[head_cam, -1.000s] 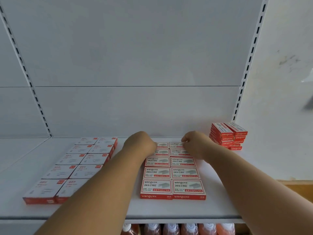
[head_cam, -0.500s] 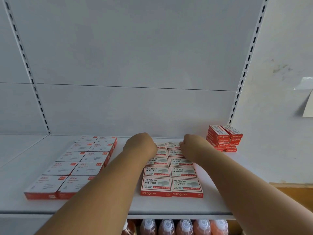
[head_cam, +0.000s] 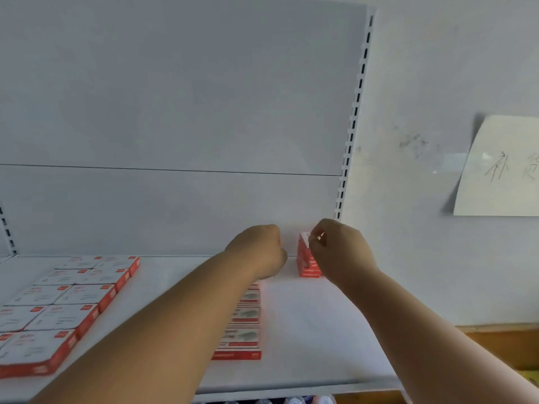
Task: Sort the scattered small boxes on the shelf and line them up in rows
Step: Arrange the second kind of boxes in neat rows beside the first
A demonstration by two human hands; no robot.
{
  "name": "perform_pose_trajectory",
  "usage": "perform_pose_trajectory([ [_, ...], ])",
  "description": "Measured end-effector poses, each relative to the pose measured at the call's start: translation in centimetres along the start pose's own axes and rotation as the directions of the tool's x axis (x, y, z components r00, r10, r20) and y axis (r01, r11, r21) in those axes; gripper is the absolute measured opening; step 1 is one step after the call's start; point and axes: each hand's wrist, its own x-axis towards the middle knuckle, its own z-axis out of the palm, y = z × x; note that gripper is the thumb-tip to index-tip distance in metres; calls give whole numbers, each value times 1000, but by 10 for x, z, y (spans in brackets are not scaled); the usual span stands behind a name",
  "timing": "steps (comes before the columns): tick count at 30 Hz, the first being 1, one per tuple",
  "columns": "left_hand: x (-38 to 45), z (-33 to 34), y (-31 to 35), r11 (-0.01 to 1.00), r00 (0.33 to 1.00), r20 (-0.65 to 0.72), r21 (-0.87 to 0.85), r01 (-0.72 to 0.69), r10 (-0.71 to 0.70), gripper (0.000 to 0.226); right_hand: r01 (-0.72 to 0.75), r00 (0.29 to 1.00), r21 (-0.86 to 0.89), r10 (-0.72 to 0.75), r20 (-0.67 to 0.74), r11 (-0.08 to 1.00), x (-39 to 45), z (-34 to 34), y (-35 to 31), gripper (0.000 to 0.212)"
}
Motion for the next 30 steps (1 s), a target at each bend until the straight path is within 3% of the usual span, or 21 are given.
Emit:
perform_pose_trajectory([
  [4, 19, 12, 37, 987, 994, 28, -121, 104, -101, 30, -81, 995, 30, 83, -52, 996, 20, -11, 48, 24],
  [9, 30, 27, 66, 907, 938, 139, -247, 342, -316, 49, -202, 958, 15, 194, 213, 979, 31, -3, 75, 49],
  [15, 26, 31, 76, 779, 866, 84, -401, 481, -492, 21, -244, 939, 262, 160, 304, 934, 35, 0, 87, 47],
  [18, 21, 30, 76, 677, 847, 9, -596, 431, -532, 14, -319, 936, 483, 192, 294, 816, 36, 3, 86, 22],
  [21, 8, 28, 72, 553, 840, -38, -769, 321, -541, 13, -379, 925, 715, 224, 306, 588, 28, 0, 79, 8],
  [24, -12, 20, 58, 581, 834, -146, -780, 234, -532, 14, -387, 922, 820, 181, 342, 421, 17, -5, 69, 6],
  [30, -68, -5, 18, 722, 863, -269, -676, 147, -428, 13, -337, 935, 867, 26, 353, 366, -12, -19, 31, 5],
])
